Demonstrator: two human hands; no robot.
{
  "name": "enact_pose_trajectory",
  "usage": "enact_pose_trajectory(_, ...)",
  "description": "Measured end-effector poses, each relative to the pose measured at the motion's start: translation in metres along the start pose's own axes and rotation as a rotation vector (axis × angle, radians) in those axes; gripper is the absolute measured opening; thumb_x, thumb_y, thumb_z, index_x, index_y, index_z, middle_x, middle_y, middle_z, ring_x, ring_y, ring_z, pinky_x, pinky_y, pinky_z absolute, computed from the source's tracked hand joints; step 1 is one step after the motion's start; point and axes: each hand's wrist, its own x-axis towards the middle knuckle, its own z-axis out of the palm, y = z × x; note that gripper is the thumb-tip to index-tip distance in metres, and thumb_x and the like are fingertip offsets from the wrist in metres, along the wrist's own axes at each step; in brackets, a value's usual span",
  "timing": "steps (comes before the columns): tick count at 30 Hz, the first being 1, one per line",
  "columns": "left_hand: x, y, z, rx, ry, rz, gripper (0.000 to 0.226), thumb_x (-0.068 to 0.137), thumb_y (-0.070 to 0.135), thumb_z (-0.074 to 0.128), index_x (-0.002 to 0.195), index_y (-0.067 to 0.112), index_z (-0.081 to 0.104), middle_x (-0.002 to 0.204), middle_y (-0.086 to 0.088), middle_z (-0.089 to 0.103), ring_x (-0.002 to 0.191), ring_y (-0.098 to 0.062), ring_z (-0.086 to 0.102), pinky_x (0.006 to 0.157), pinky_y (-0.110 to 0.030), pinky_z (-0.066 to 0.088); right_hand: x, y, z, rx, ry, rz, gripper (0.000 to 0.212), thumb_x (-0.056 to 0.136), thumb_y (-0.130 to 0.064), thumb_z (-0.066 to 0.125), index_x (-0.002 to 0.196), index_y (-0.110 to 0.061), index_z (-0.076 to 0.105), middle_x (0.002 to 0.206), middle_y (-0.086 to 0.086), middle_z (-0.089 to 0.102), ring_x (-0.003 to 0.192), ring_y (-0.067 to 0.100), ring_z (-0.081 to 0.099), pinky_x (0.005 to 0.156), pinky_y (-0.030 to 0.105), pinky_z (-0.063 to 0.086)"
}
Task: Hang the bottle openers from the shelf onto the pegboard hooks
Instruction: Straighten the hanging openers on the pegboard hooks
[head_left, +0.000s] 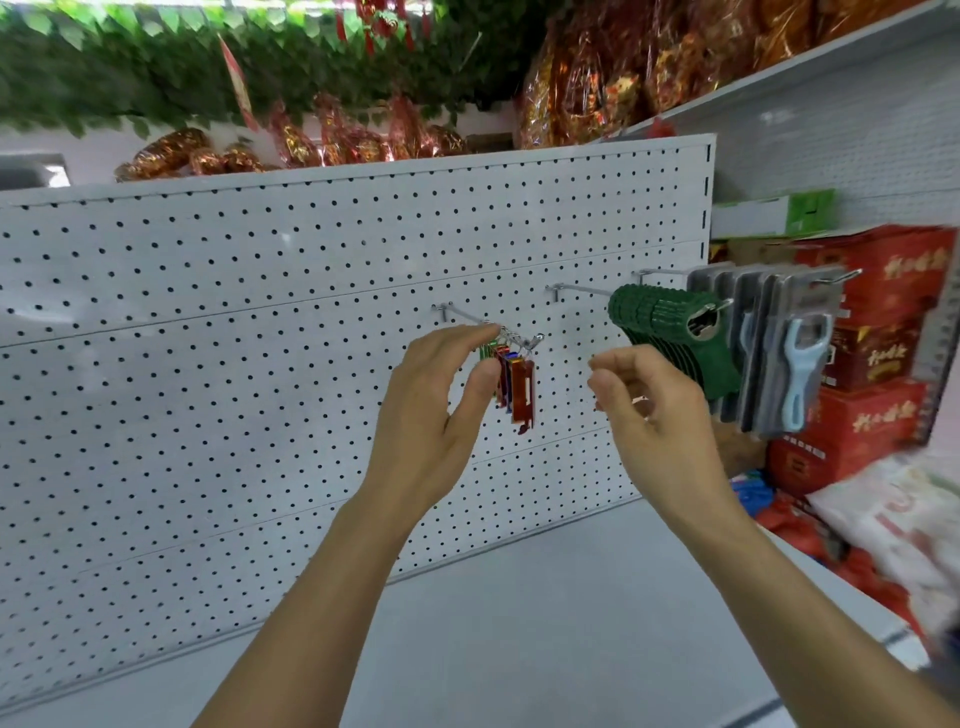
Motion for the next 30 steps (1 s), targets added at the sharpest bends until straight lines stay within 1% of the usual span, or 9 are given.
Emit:
enact_pose_trajectory(4,-0.007,0.037,0.012,-0.041,0.095,0.081,0.034,0.099,0.037,0.042,0.124,0.024,0.061,0.114,0.013,0.061,0.112,-0.005,0.051,0.096,-0.013,0.035,-0.005,0.021,-0.019,-0.076,0.104,-0.084,0.01,0.095,-0.023,0.055,0.102,-0.024,0.061,0.093,-0.016,0.061,0.084,0.005,0.056,0.07,0.031,0.047)
enact_pose_trajectory(7,-0.004,0.069,0.032,-0.01,0.172,0.265,0.031,0.098,0.028,0.046,0.119,0.015,0.064,0.112,0.004,0.063,0.101,-0.01,0.056,0.093,-0.02,0.04,0.006,0.041,-0.039,-0.1,0.205,-0.179,0.014,0.092,-0.017,0.059,0.106,-0.019,0.06,0.099,-0.01,0.056,0.09,0.008,0.056,0.077,0.036,0.049)
enact_pose_trajectory(10,0.007,0.094,0.063,0.031,0.21,0.413,0.03,0.097,0.023,0.047,0.12,0.011,0.063,0.12,-0.001,0.063,0.114,-0.011,0.054,0.096,-0.028,0.042,0.02,0.063,-0.059,-0.128,0.245,-0.223,0.029,0.088,-0.017,0.065,0.115,-0.016,0.055,0.112,-0.005,0.05,0.102,0.013,0.053,0.084,0.036,0.047)
enact_pose_trajectory(14,0.034,0.101,0.11,-0.121,0.035,0.174,0.041,0.1,0.034,0.037,0.139,0.026,0.047,0.143,0.013,0.047,0.137,-0.002,0.035,0.113,-0.027,0.029,0.046,0.093,-0.08,-0.173,0.086,-0.173,0.064,0.083,-0.035,0.07,0.137,-0.017,0.041,0.137,0.0,0.042,0.129,0.017,0.042,0.104,0.043,0.041)
enact_pose_trajectory(16,0.051,0.09,0.132,-0.229,-0.024,0.005,0.043,0.102,0.045,0.03,0.144,0.036,0.037,0.151,0.018,0.037,0.143,0.0,0.023,0.119,-0.036,0.021,0.057,0.102,-0.084,-0.204,-0.036,-0.173,0.076,0.083,-0.049,0.064,0.145,-0.019,0.031,0.147,0.0,0.037,0.136,0.015,0.034,0.11,0.042,0.036)
enact_pose_trajectory(18,0.066,0.076,0.149,-0.294,-0.044,-0.117,0.051,0.096,0.06,0.021,0.143,0.044,0.035,0.154,0.021,0.032,0.145,0.003,0.015,0.122,-0.041,0.015,0.065,0.108,-0.084,-0.216,-0.121,-0.187,0.078,0.084,-0.055,0.058,0.148,-0.023,0.026,0.15,-0.005,0.035,0.138,0.01,0.032,0.111,0.038,0.035)
enact_pose_trajectory(21,0.078,0.062,0.164,-0.313,-0.078,-0.204,0.061,0.086,0.076,0.02,0.138,0.051,0.038,0.151,0.026,0.031,0.144,0.007,0.014,0.122,-0.034,0.012,0.072,0.118,-0.083,-0.219,-0.172,-0.29,0.066,0.089,-0.051,0.053,0.146,-0.028,0.028,0.143,-0.014,0.042,0.13,0.005,0.04,0.101,0.03,0.04)
enact_pose_trajectory(25,0.079,0.055,0.17,-0.288,-0.107,-0.185,0.06,0.095,0.063,0.026,0.14,0.03,0.048,0.148,0.021,0.04,0.141,0.005,0.026,0.116,-0.018,0.021,0.073,0.128,-0.083,-0.198,-0.198,-0.349,0.058,0.092,-0.05,0.043,0.145,-0.033,0.027,0.135,-0.019,0.047,0.119,0.001,0.047,0.088,0.022,0.039)
enact_pose_trajectory(30,0.08,0.051,0.168,-0.281,-0.121,-0.184,0.043,0.102,0.039,0.033,0.139,0.025,0.05,0.148,0.014,0.043,0.141,0.001,0.03,0.117,-0.027,0.026,0.073,0.133,-0.079,-0.152,-0.191,-0.374,0.05,0.095,-0.039,0.05,0.142,-0.031,0.032,0.123,-0.028,0.042,0.107,-0.012,0.04,0.081,0.015,0.035)
